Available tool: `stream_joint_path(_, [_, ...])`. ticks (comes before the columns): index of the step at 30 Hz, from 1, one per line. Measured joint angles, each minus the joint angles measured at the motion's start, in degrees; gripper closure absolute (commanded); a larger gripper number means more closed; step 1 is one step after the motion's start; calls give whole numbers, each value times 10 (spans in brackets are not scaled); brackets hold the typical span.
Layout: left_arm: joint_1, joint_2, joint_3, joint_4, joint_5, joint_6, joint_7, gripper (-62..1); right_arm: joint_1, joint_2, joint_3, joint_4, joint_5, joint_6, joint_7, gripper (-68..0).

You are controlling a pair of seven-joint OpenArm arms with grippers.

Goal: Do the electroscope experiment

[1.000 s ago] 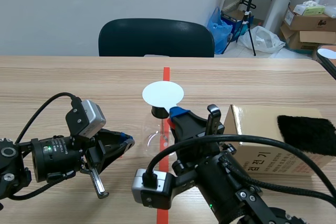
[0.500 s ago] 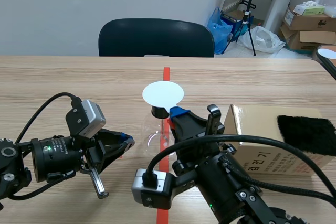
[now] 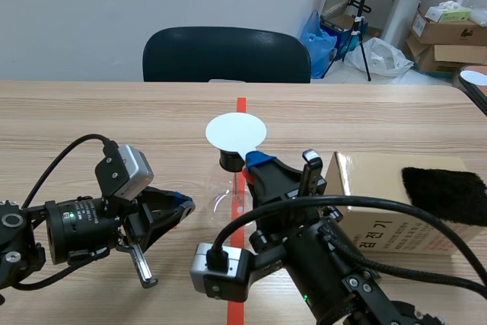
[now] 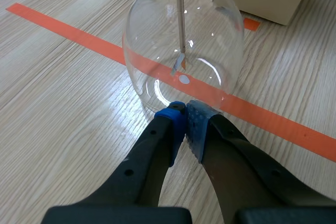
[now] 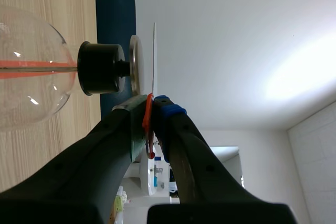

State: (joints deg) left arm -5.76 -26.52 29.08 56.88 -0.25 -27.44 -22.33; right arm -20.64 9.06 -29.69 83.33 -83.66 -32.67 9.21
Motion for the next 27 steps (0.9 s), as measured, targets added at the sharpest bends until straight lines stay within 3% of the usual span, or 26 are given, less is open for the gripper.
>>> stream_joint_path(6, [0,0,0,0,0,0,0,-27,0,0,0,1,0,1,-25,-10])
stream_joint_path(21, [0,0,0,0,0,0,0,-27,0,0,0,1,0,1,-236,-10])
stream_joint_path(27, [0,0,0,0,0,0,0,-27,0,0,0,1,0,1,-297,-10])
